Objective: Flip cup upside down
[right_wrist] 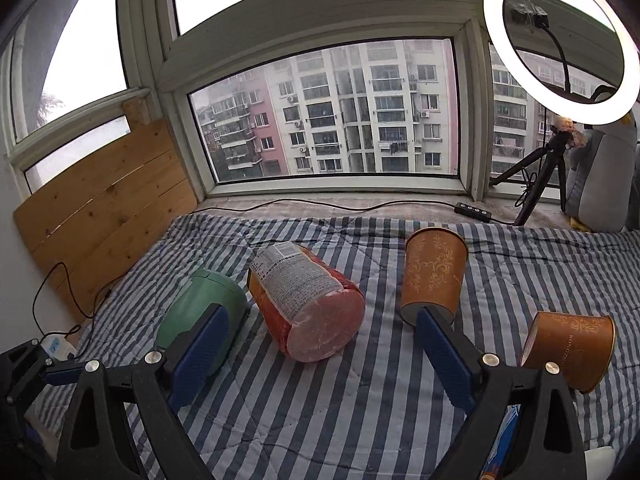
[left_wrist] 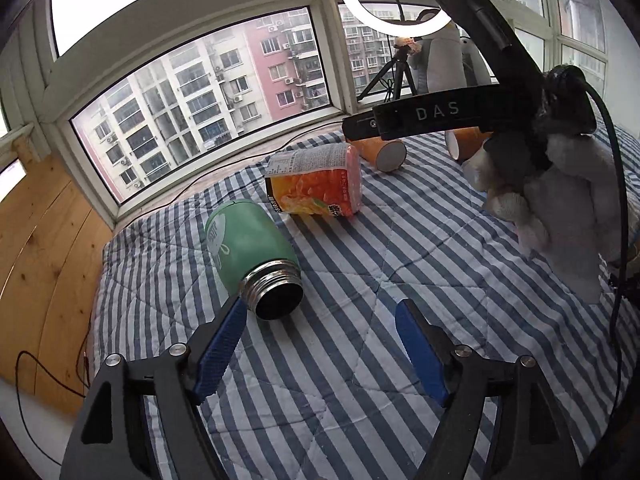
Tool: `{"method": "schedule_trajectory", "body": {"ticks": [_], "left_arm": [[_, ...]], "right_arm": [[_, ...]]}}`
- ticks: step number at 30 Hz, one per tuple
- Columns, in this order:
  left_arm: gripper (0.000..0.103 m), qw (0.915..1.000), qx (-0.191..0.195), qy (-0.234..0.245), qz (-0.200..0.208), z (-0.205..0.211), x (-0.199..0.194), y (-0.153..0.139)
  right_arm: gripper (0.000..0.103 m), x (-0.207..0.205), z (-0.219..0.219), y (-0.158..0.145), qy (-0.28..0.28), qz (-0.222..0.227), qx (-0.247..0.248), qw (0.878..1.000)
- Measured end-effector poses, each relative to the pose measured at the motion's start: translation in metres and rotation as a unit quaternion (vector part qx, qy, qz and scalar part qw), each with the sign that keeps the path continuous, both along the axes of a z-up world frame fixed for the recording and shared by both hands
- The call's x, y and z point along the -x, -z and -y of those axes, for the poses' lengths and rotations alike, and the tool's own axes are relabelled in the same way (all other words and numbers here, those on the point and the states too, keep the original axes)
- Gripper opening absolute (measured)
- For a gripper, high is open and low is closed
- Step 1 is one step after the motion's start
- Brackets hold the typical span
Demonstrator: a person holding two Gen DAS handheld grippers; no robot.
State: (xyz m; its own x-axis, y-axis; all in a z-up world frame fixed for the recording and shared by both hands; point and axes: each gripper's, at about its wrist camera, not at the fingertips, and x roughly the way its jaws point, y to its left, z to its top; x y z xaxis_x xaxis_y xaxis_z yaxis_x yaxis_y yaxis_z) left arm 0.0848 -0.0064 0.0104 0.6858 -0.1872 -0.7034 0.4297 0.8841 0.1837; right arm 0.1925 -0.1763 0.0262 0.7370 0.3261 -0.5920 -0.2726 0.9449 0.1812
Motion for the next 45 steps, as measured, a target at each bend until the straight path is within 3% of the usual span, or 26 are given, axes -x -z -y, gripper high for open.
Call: {"method": "schedule_trajectory", "body": {"ticks": [3, 5, 12, 19, 25, 28, 36, 45], "left_arm": [[0.082, 0.9998, 0.017, 0.006, -0.003, -0.008, 0.008, -0.001], [0.088, 0.9998, 0.020, 0.007, 0.001, -0.011, 0.010, -0.001], [0.088, 0.9996, 0.024, 0.009, -0.013, -0.016, 0.010, 0.012], [0.088, 0.9993, 0.032, 0.005, -0.017, -0.019, 0.003, 0.015], [0.088, 0.9992, 0.033, 0.001, -0.020, -0.023, 0.000, 0.015], [0.088, 0.9991, 0.039, 0.000, -0.018, -0.024, 0.000, 0.012], [0.088, 0.9985, 0.049, -0.010, -0.024, -0.029, 0.001, 0.012], [0.088, 0.9981, 0.053, 0.000, -0.031, -0.016, 0.021, 0.015]], "right_arm": [[0.098, -0.020, -0.013, 0.005, 0.000, -0.005, 0.015, 1.000], [0.099, -0.032, -0.024, 0.010, -0.007, -0.009, 0.044, 0.999], [0.099, -0.063, -0.046, 0.031, -0.045, -0.053, 0.112, 0.991], [0.099, -0.065, -0.066, 0.039, -0.077, -0.068, 0.162, 0.981], [0.099, -0.065, -0.077, 0.050, -0.074, -0.072, 0.203, 0.974], [0.088, -0.065, -0.077, 0.049, -0.063, -0.070, 0.215, 0.972], [0.087, -0.050, -0.068, 0.041, -0.054, -0.107, 0.199, 0.973], [0.086, 0.005, -0.049, 0.010, -0.070, -0.175, 0.134, 0.973]]}}
